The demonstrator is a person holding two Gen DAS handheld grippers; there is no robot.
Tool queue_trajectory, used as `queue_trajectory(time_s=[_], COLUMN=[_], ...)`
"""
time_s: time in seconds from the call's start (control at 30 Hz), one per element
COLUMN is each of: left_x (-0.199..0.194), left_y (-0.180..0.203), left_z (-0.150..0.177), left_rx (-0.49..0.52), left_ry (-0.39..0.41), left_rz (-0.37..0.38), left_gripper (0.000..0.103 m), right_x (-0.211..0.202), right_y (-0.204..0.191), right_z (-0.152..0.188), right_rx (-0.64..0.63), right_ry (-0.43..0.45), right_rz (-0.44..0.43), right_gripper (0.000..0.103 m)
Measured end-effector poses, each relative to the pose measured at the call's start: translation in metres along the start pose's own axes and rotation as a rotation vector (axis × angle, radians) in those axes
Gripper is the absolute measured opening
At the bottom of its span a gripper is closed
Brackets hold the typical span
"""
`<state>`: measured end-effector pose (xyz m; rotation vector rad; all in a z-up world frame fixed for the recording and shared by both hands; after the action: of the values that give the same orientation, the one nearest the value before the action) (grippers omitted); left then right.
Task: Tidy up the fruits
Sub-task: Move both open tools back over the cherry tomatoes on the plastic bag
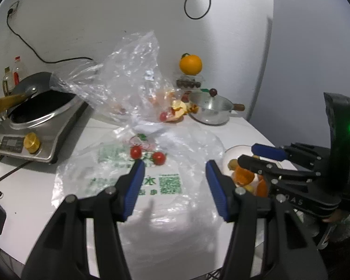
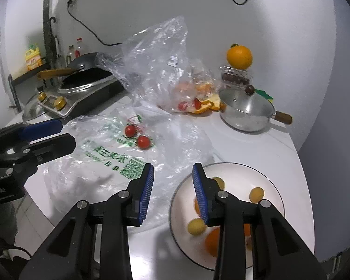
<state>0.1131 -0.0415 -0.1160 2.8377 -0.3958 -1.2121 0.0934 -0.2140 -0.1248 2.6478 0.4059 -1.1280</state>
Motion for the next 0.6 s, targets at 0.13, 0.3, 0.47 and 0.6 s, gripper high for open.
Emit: queue_trajectory(time_s=[0.13,0.3,0.47,0.6], left_x=[-0.006,-0.012,-0.016,-0.014], left_y=[-0.012,-0.028,-0.044,-0.057], left_z=[0.001,-0.002,-0.006,-0.011], left_rx=[-0.007,-0.016,-0.024,-0.030], left_ry=[0.009,0.028,0.048,0.053], left_rz=[-0.010,-0.026,-0.046,-0.061], left_gripper=[0.056,0.056,0.056,0.058], right_x=[-0.002,-0.006,0.001,0.010], right_y=[-0.011,-0.025,-0.037,-0.041], right_z=[-0.006,-0.017,-0.029,-0.039], right_rx=[-0.003,-0.014,-0.029,-0.028], right_ry=[0.026,0.052,0.055,0.050], right_rz=[-0.006,-0.014,-0.022,-0.024], right_gripper=[0.037,0.036,0.037,0.037])
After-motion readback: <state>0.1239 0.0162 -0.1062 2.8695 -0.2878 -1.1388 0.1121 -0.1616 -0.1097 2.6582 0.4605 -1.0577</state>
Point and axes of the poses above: each gripper's, at about its wrist camera, not at the fingertips, and x roughly the way its jaws point, y to its right, z to its underside, the point moved 2 cm from there along x, roughly the way its jaws point, and after that the axes turned 14 degrees about -y, right-handed, at the moved point
